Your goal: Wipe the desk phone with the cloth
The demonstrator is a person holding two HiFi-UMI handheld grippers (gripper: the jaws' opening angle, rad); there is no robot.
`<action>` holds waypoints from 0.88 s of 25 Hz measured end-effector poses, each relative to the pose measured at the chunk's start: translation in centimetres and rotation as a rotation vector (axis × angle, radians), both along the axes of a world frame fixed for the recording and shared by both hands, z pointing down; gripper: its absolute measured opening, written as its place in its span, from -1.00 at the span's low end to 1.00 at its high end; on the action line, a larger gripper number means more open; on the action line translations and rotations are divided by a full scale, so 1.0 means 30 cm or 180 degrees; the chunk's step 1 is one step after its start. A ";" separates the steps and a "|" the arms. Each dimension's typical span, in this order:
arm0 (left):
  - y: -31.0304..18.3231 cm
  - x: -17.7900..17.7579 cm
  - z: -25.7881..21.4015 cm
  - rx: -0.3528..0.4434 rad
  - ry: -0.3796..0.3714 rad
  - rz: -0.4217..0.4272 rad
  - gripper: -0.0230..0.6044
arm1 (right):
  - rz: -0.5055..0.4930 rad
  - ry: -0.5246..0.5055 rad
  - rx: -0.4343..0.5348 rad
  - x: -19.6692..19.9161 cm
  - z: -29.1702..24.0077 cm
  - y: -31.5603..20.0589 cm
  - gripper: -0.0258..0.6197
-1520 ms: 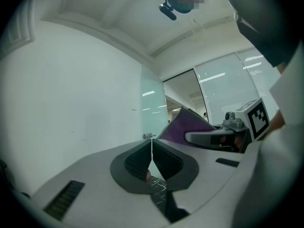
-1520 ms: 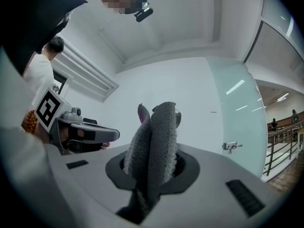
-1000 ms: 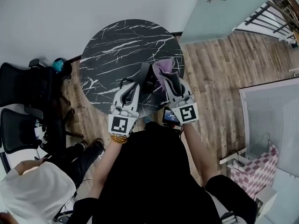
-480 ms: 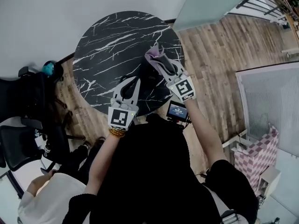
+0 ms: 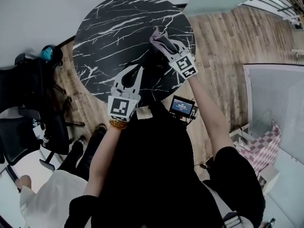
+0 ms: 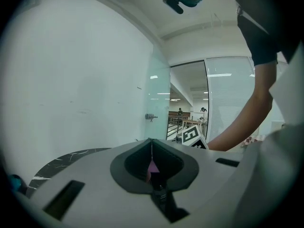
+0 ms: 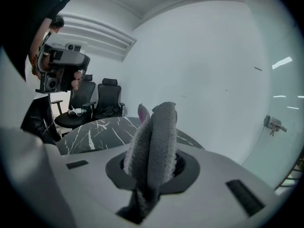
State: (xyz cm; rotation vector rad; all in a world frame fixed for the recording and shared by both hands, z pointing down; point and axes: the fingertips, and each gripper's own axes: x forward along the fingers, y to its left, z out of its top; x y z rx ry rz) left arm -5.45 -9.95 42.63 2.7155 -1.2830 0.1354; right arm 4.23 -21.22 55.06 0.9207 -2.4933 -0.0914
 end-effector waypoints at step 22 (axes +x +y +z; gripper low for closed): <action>0.006 0.021 0.035 -0.0031 -0.0101 -0.0050 -0.87 | 0.0000 0.0315 -0.0339 0.016 0.248 -0.052 -0.72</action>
